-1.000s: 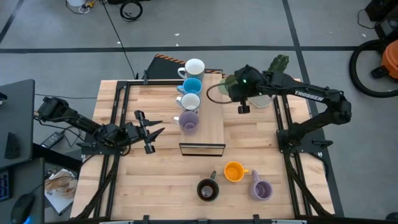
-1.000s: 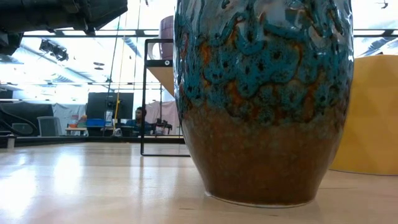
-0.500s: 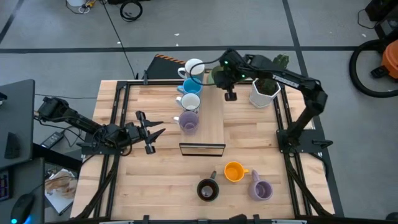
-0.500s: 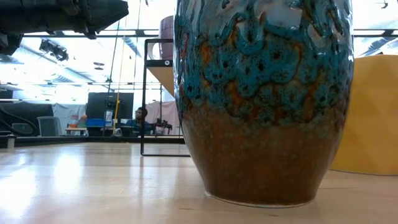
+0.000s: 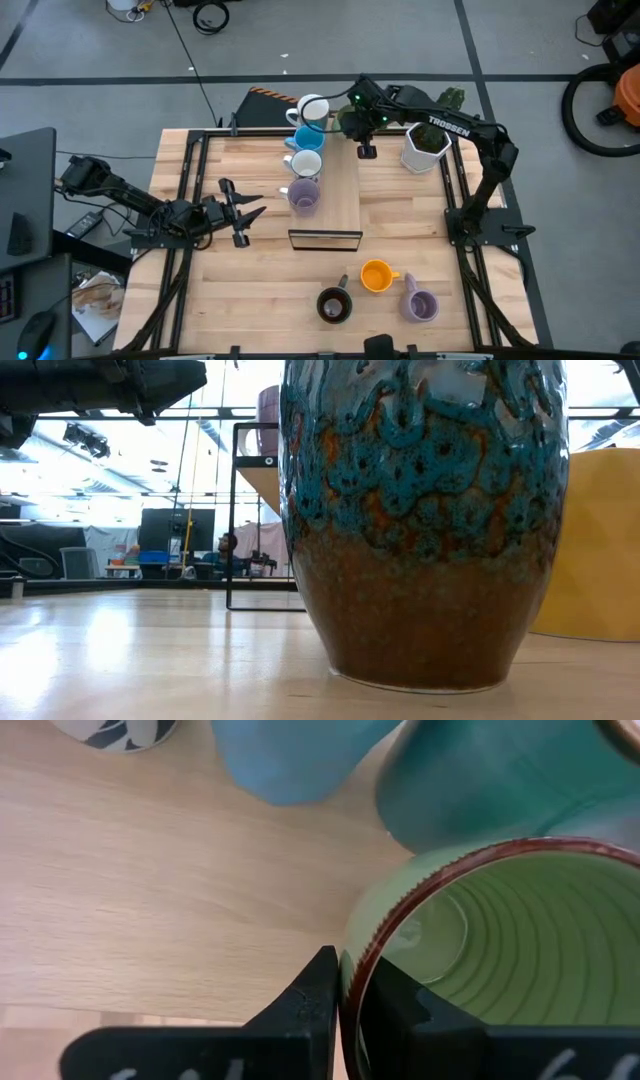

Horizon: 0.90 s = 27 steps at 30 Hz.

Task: Place coffee mugs
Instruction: Put the green patterned mug on the shelf

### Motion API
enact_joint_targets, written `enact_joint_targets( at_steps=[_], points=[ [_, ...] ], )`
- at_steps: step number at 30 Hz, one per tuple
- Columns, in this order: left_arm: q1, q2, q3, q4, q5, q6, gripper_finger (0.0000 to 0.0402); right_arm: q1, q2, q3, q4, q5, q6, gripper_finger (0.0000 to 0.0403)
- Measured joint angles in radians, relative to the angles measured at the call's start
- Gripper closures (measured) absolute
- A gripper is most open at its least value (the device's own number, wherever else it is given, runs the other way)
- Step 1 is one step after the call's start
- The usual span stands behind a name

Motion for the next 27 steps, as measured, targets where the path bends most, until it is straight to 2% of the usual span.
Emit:
enact_joint_targets(
  at_steps=[14,27],
  points=[
    [0.0,0.0,0.0,-0.014,0.0,0.0,0.026,0.0,-0.002,0.0,0.016,0.046,0.018,0.0344],
    [0.0,0.0,0.0,-0.013,0.0,0.002,0.026,0.003,-0.002,-0.001,0.046,0.144,0.039,0.0265]
  ],
)
